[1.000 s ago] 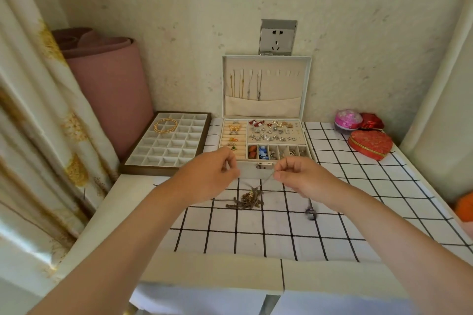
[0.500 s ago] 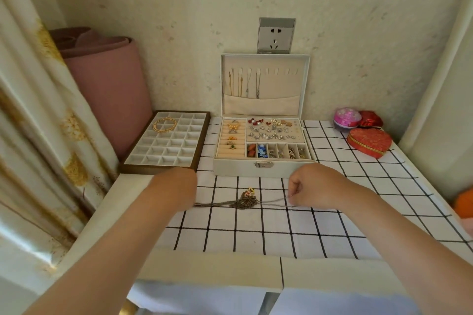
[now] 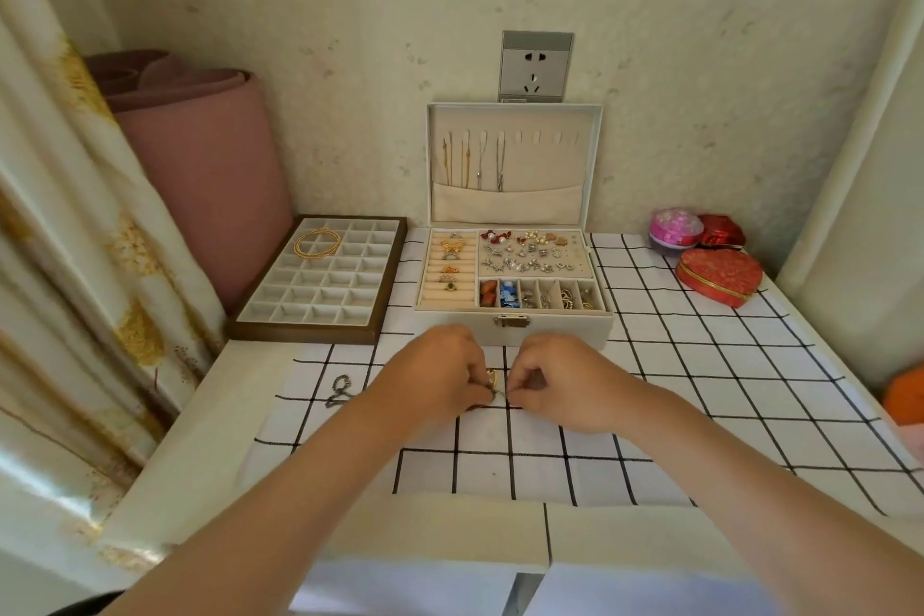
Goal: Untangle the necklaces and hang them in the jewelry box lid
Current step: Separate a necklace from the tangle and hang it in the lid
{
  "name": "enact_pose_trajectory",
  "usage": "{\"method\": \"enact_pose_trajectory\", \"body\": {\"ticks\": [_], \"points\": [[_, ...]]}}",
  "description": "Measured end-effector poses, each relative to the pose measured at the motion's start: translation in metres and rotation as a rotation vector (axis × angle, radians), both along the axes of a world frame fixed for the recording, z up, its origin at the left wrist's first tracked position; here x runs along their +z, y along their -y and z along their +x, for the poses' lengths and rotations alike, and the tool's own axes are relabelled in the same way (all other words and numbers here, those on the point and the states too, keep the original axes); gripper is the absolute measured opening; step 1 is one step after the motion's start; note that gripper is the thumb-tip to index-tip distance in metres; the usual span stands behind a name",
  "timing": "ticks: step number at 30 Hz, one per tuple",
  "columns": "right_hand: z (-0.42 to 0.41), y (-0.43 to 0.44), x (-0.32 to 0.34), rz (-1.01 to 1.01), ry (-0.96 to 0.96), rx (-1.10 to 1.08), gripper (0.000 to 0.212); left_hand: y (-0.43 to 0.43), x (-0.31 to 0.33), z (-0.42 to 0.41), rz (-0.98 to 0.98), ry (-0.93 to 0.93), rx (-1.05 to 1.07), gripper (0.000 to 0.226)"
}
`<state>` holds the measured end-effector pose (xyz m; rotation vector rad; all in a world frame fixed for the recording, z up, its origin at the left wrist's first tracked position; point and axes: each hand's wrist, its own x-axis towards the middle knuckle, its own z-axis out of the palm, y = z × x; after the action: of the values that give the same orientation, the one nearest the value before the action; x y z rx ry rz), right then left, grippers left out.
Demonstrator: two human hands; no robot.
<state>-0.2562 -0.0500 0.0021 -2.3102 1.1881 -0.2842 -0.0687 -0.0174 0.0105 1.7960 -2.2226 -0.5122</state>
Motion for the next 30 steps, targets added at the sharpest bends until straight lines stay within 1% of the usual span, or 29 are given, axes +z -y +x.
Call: {"method": "enact_pose_trajectory", "body": {"ticks": [2, 4, 6, 7, 9, 11, 14, 18, 22, 26, 29, 30], "points": [[0.0, 0.0, 0.006, 0.106, 0.116, -0.055, 0.007, -0.001, 0.005, 0.002, 0.033, -0.101, 0.058, 0.01], [-0.001, 0.002, 0.014, 0.278, 0.323, -0.091, 0.011, -0.004, 0.011, 0.004, 0.088, -0.244, 0.09, 0.009], [-0.003, 0.003, 0.022, 0.491, 0.545, -0.104, 0.013, -0.006, 0.016, 0.006, 0.136, -0.432, 0.117, 0.009], [-0.004, 0.002, 0.025, 0.555, 0.611, -0.105, 0.014, -0.006, 0.017, 0.006, 0.161, -0.547, 0.138, 0.009], [-0.006, 0.002, 0.029, 0.592, 0.649, -0.111, 0.016, -0.007, 0.02, 0.007, 0.23, -0.762, 0.171, 0.011], [-0.006, 0.004, 0.032, 0.603, 0.644, -0.146, 0.02, -0.007, 0.022, 0.007, 0.297, -0.858, 0.174, 0.011], [-0.003, 0.003, 0.036, 0.576, 0.616, -0.193, 0.022, -0.009, 0.023, 0.006, 0.314, -0.815, 0.188, 0.014], [-0.002, 0.003, 0.037, 0.45, 0.531, -0.235, 0.02, -0.008, 0.022, 0.008, 0.22, -0.634, 0.221, 0.014], [-0.008, 0.007, 0.036, 0.271, 0.341, -0.252, 0.016, -0.008, 0.027, 0.016, 0.166, -0.618, 0.266, 0.014], [-0.013, 0.008, 0.033, 0.184, 0.167, -0.24, 0.012, -0.006, 0.031, 0.028, 0.073, -0.47, 0.216, 0.015], [-0.016, 0.011, 0.027, 0.126, -0.017, -0.229, 0.01, -0.005, 0.034, 0.032, 0.109, -0.473, 0.267, 0.016], [-0.017, 0.011, 0.026, 0.13, -0.077, -0.216, 0.01, -0.005, 0.036, 0.033, 0.126, -0.444, 0.283, 0.016]]}}
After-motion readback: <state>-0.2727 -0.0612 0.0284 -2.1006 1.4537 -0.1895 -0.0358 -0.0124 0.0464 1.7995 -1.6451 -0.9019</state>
